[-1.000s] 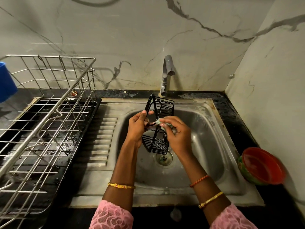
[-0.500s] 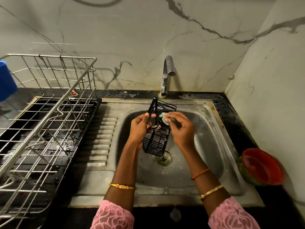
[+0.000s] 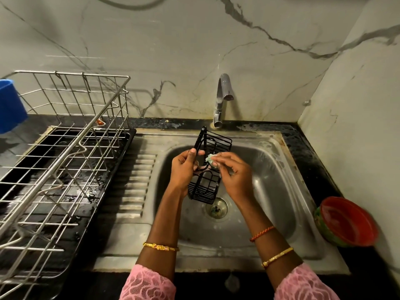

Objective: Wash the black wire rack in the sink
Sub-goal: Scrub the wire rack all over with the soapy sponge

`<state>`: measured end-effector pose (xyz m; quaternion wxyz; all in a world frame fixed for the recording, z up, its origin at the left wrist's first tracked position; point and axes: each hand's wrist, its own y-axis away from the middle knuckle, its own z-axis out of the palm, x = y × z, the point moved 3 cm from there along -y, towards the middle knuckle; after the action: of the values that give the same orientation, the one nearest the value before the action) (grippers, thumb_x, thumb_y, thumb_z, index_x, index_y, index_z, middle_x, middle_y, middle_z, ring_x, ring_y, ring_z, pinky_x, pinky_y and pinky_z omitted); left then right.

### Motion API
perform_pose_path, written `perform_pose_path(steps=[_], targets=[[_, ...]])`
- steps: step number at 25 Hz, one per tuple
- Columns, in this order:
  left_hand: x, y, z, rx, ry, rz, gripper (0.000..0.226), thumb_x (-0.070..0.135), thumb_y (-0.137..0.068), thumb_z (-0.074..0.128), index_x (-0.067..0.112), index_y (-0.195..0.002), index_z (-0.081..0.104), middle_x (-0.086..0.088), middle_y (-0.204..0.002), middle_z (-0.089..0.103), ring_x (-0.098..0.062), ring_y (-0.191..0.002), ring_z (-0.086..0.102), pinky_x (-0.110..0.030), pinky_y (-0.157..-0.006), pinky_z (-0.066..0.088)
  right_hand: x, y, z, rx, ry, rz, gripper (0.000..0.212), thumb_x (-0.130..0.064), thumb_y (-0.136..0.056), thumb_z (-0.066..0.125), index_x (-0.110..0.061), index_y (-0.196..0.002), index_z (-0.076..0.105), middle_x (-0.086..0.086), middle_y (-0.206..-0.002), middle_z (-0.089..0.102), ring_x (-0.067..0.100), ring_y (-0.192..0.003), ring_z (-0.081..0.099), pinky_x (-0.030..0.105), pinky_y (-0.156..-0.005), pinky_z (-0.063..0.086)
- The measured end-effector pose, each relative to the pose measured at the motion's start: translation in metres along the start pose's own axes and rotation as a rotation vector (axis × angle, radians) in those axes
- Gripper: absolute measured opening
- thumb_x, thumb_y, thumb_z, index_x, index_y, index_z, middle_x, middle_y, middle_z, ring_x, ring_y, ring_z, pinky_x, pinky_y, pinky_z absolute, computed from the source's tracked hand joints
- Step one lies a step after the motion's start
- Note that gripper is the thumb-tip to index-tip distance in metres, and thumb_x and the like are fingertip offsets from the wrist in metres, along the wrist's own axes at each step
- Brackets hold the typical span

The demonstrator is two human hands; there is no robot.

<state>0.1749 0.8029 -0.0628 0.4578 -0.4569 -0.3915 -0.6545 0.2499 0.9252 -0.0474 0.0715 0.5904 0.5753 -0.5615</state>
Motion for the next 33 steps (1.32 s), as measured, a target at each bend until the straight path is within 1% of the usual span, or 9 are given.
perform_pose_path(steps=[2, 6, 9, 10, 13, 17, 24, 30, 33], targets=[[-0.003, -0.001, -0.001, 0.008, 0.007, -0.015, 0.028, 0.021, -0.100, 0.046, 0.013, -0.087, 0.070, -0.004, -0.055, 0.041, -0.023, -0.066, 0.053, -0.022, -0.057, 0.054, -0.005, -0.001, 0.005, -0.006, 0.033, -0.027, 0.022, 0.008, -0.082, 0.061, -0.003, -0.099, 0.071, 0.007, -0.100, 0.065, 0.010, -0.097, 0.059, 0.013, -0.087, 0.047], [-0.002, -0.003, -0.009, 0.022, 0.117, -0.064, 0.027, 0.022, -0.099, 0.046, 0.009, -0.090, 0.068, 0.008, -0.040, 0.039, -0.014, -0.052, 0.061, -0.031, -0.063, 0.059, 0.022, 0.025, -0.015, 0.053, 0.064, 0.055, 0.021, 0.008, -0.080, 0.064, -0.006, -0.094, 0.072, 0.007, -0.097, 0.068, -0.002, -0.093, 0.058, 0.011, -0.085, 0.046], [0.002, -0.004, -0.015, 0.042, 0.144, -0.076, 0.027, 0.020, -0.099, 0.046, 0.008, -0.089, 0.067, 0.007, -0.037, 0.039, -0.015, -0.051, 0.066, -0.027, -0.062, 0.058, 0.042, 0.043, -0.032, 0.160, 0.015, 0.239, 0.021, 0.004, -0.079, 0.067, -0.012, -0.092, 0.072, 0.002, -0.094, 0.069, -0.001, -0.092, 0.061, 0.027, -0.082, 0.054], [0.004, -0.003, -0.014, 0.035, 0.129, -0.070, 0.026, 0.021, -0.099, 0.046, 0.009, -0.089, 0.067, 0.007, -0.037, 0.039, -0.015, -0.051, 0.066, -0.026, -0.060, 0.058, 0.039, 0.038, -0.033, 0.190, -0.003, 0.246, 0.021, 0.003, -0.080, 0.067, -0.013, -0.094, 0.071, 0.000, -0.095, 0.069, 0.001, -0.092, 0.062, 0.027, -0.082, 0.054], [0.000, -0.002, -0.011, -0.004, 0.054, -0.055, 0.027, 0.021, -0.099, 0.047, 0.011, -0.087, 0.069, 0.005, -0.041, 0.040, -0.015, -0.053, 0.063, -0.031, -0.065, 0.058, 0.008, 0.001, -0.019, 0.141, -0.052, 0.122, 0.023, 0.002, -0.081, 0.066, -0.011, -0.099, 0.068, -0.004, -0.096, 0.065, 0.000, -0.091, 0.062, 0.017, -0.081, 0.053], [-0.006, -0.005, -0.013, -0.013, 0.035, -0.049, 0.032, 0.021, -0.098, 0.050, 0.016, -0.078, 0.075, -0.002, -0.051, 0.039, -0.026, -0.065, 0.046, -0.032, -0.062, 0.057, -0.006, -0.021, 0.006, 0.024, -0.013, -0.023, 0.015, 0.003, -0.080, 0.066, -0.002, -0.094, 0.070, 0.007, -0.093, 0.066, 0.007, -0.089, 0.060, 0.014, -0.082, 0.049], [0.002, 0.002, -0.011, -0.028, 0.003, -0.056, 0.028, 0.019, -0.100, 0.045, 0.010, -0.088, 0.068, -0.001, -0.052, 0.043, -0.011, -0.050, 0.062, -0.023, -0.057, 0.055, 0.017, -0.002, -0.012, 0.061, -0.009, 0.093, 0.019, 0.008, -0.080, 0.063, -0.003, -0.093, 0.070, 0.006, -0.093, 0.066, -0.008, -0.090, 0.058, 0.008, -0.079, 0.047], [0.000, 0.001, -0.009, -0.037, -0.030, -0.044, 0.028, 0.021, -0.100, 0.046, 0.011, -0.090, 0.070, 0.008, -0.042, 0.036, -0.010, -0.050, 0.047, -0.026, -0.059, 0.055, -0.001, -0.018, 0.004, -0.006, 0.010, -0.042, 0.017, 0.005, -0.081, 0.064, -0.003, -0.095, 0.071, 0.006, -0.095, 0.067, 0.009, -0.092, 0.061, 0.015, -0.083, 0.049], [0.000, 0.001, -0.008, -0.033, -0.020, -0.048, 0.028, 0.019, -0.100, 0.045, 0.008, -0.092, 0.069, 0.009, -0.041, 0.036, -0.006, -0.045, 0.048, -0.026, -0.059, 0.056, 0.011, -0.006, -0.006, 0.022, 0.031, 0.011, 0.021, 0.007, -0.081, 0.064, -0.006, -0.096, 0.071, 0.003, -0.097, 0.065, 0.005, -0.094, 0.059, 0.017, -0.086, 0.050]])
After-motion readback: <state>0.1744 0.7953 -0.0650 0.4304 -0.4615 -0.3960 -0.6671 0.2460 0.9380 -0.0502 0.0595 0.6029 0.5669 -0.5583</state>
